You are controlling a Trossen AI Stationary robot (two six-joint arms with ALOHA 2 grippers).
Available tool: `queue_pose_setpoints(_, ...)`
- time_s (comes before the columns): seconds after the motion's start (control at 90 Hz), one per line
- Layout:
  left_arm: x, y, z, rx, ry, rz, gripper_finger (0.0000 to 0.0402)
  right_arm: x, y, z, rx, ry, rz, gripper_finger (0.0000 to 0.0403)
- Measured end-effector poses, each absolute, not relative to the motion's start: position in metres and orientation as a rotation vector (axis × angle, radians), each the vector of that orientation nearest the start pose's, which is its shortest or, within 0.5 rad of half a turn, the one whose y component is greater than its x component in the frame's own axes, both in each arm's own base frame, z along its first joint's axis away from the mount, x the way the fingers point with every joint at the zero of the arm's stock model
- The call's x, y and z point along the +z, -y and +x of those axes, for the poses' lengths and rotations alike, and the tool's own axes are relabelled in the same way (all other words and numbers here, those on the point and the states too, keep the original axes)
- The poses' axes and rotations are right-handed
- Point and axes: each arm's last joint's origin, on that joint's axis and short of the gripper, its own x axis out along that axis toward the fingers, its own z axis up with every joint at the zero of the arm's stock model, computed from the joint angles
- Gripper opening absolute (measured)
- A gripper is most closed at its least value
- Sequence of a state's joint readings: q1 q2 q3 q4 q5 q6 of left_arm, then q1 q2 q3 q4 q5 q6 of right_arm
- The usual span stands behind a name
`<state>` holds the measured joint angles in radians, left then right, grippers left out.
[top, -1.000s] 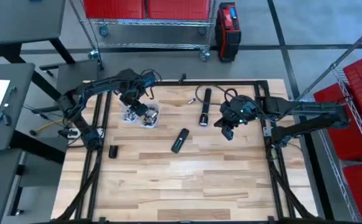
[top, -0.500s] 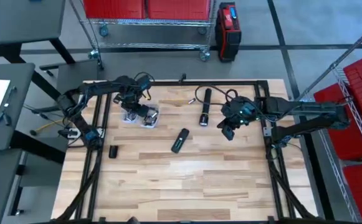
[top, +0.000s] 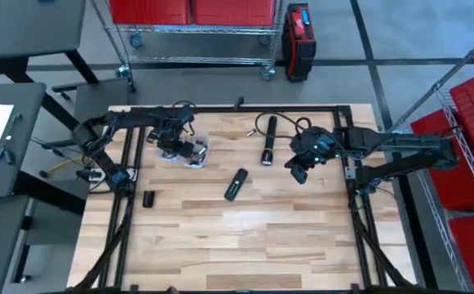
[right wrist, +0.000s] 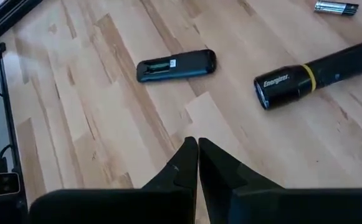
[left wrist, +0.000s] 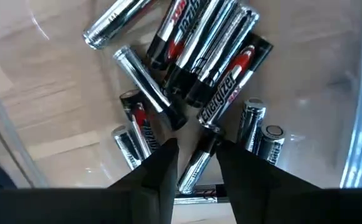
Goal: Insert battery
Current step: Insert the silver battery into the remote control battery compartment
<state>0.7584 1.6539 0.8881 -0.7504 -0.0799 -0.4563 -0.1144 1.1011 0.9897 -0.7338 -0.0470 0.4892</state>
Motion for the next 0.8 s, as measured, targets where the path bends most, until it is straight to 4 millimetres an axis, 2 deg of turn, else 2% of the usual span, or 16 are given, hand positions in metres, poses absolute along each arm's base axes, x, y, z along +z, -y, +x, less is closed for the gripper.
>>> queue_pose_setpoints(0.211,0.143,-0.185,0.192,0.948,-1.339,-0.798,0.0091,0.299,0.023,0.213,-0.269,-0.814,0.527,0.0004)
queue_pose_setpoints(0.289,0.143,-0.185,0.192,0.934,-1.338,-0.782,0.0070,0.299,0.023,0.213,-0.268,-0.814,0.524,0.0004)
queue_pose_setpoints(0.4,0.143,-0.186,0.193,0.907,-1.345,-0.750,0.0017,0.298,0.023,0.213,-0.266,-0.827,0.513,0.0004)
queue_pose_setpoints(0.533,0.149,-0.185,0.192,0.901,-1.340,-0.733,0.0012,0.297,0.023,0.211,-0.269,-0.845,0.510,0.0004)
queue_pose_setpoints(0.633,0.162,-0.183,0.189,0.917,-1.318,-0.709,0.0005,0.297,0.023,0.211,-0.269,-0.847,0.510,0.0004)
queue_pose_setpoints(0.8,0.203,-0.179,0.183,0.965,-1.204,-0.652,0.0002,0.297,0.023,0.211,-0.269,-0.849,0.510,0.0004)
